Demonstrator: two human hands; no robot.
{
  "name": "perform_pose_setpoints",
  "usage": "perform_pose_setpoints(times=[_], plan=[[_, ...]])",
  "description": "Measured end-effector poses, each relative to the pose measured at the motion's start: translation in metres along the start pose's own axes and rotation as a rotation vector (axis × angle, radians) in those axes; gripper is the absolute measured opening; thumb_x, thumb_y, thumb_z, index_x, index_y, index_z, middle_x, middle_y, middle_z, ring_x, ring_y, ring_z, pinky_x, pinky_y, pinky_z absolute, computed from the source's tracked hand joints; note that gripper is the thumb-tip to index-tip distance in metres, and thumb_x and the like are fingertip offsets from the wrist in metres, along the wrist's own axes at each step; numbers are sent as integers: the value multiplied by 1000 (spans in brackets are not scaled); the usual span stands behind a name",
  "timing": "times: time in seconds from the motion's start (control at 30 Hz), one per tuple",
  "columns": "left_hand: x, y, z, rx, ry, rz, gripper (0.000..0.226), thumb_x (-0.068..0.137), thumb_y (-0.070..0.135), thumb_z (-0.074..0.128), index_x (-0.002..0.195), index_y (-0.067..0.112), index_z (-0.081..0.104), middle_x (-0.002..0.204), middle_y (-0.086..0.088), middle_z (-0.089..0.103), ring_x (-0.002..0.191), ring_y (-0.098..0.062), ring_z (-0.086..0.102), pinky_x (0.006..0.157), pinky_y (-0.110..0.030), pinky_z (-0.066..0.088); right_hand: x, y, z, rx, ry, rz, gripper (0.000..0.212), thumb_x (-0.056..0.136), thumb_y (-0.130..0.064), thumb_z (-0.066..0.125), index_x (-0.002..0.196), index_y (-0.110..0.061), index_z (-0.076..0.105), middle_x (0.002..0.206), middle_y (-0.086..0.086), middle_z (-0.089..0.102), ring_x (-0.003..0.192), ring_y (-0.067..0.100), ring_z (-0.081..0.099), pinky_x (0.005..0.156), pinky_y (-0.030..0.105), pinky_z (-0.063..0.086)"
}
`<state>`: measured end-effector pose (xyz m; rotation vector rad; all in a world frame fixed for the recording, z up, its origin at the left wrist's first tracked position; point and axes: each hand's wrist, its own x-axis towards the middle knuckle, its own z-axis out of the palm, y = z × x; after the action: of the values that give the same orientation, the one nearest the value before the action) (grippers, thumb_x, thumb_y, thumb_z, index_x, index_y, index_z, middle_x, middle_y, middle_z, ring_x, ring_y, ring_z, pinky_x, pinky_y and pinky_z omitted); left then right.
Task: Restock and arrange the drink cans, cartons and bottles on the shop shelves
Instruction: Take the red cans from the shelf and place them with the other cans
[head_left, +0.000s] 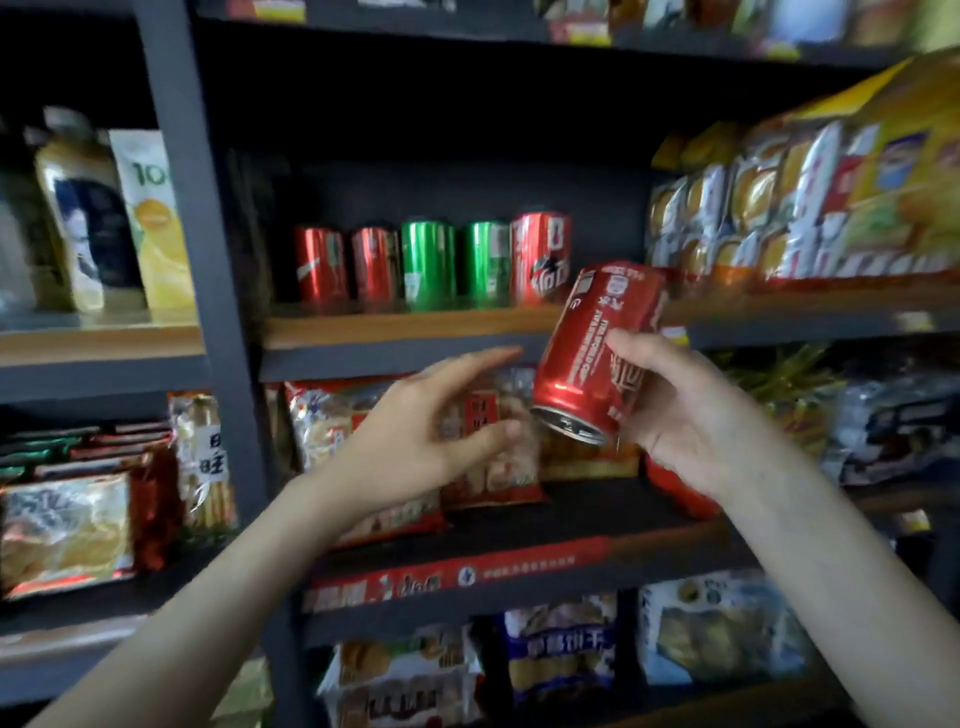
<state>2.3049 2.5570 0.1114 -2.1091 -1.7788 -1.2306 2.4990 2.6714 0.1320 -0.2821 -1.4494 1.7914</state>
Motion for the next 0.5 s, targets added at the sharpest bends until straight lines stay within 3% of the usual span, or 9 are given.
perform_pose_setpoints(times=[0.17, 0.27, 0.4, 0.5], plan=[[67, -10, 15, 250, 298, 13, 44, 89, 41, 61, 131, 36, 50, 125, 15, 53, 115, -1, 50, 89, -4, 35, 58, -48, -55, -333, 76, -383, 79, 59, -32, 88, 129, -29, 50, 119, -7, 68, 111, 12, 64, 96, 41, 48], [98, -9, 22, 426, 395, -33, 47, 92, 31, 62, 137, 27, 49, 136, 6, 49, 123, -11, 46, 91, -13, 32, 93, -62, -76, -498, 103, -532, 84, 57, -39, 91, 127, -36, 45, 122, -12, 63, 115, 5, 59, 104, 41, 44], [131, -4, 24, 548, 483, -40, 52, 91, 29, 63, 141, 22, 47, 129, -4, 55, 120, -23, 50, 94, -26, 38, 133, -64, -87, -684, 98, -532, 78, 62, -38, 84, 126, -38, 39, 120, -17, 57, 111, 0, 56, 103, 39, 44], [148, -1, 24, 557, 406, -92, 66, 92, 37, 61, 150, 33, 30, 140, -3, 47, 128, -20, 45, 100, -27, 38, 159, -67, -85, -743, 60, -465, 85, 62, -44, 83, 133, -30, 38, 124, -12, 57, 114, 8, 55, 101, 41, 46]])
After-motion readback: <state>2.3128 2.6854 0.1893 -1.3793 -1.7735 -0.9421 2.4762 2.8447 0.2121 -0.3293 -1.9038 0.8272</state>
